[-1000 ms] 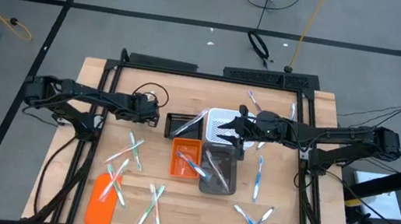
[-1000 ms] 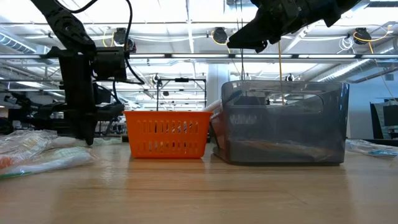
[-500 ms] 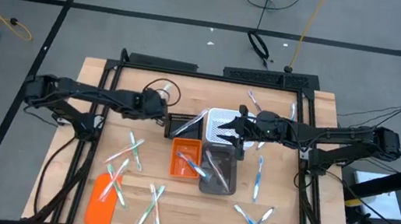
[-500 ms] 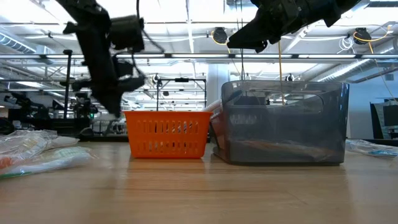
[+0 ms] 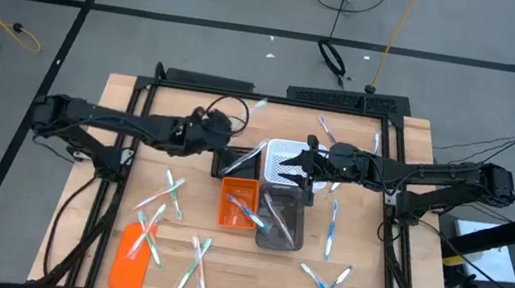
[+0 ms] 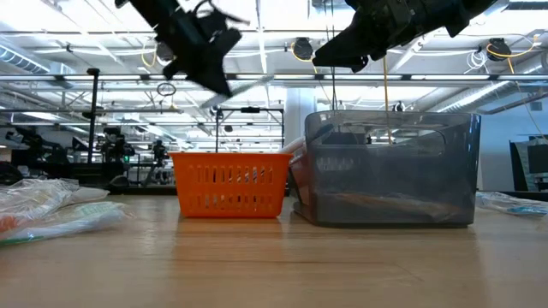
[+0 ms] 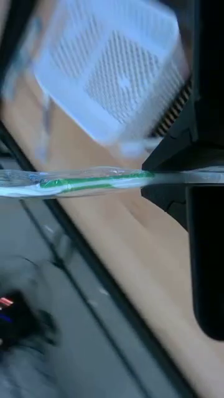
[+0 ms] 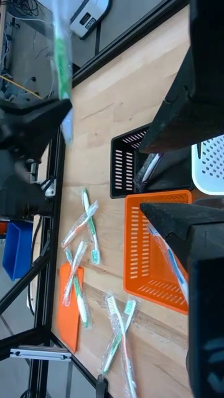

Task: Pick & Place Toothbrushes
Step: Put the green toothbrush into the white bin

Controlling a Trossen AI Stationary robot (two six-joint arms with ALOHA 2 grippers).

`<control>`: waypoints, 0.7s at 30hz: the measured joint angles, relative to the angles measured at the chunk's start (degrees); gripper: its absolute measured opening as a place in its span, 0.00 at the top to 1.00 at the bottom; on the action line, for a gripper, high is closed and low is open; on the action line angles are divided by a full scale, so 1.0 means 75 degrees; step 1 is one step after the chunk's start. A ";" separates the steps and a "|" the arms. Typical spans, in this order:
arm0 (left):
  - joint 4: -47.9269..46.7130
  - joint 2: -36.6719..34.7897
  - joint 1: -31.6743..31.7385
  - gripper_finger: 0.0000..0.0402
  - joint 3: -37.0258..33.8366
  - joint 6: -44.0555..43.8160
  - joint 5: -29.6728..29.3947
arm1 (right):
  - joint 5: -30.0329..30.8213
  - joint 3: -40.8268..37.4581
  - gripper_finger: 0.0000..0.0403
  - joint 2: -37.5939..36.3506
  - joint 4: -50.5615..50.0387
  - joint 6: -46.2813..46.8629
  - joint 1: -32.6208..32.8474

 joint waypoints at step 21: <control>0.2939 0.0000 -0.0985 0.98 0.0001 0.2722 0.1350 | 0.0000 0.0003 0.68 0.0000 0.1149 0.0024 -0.0001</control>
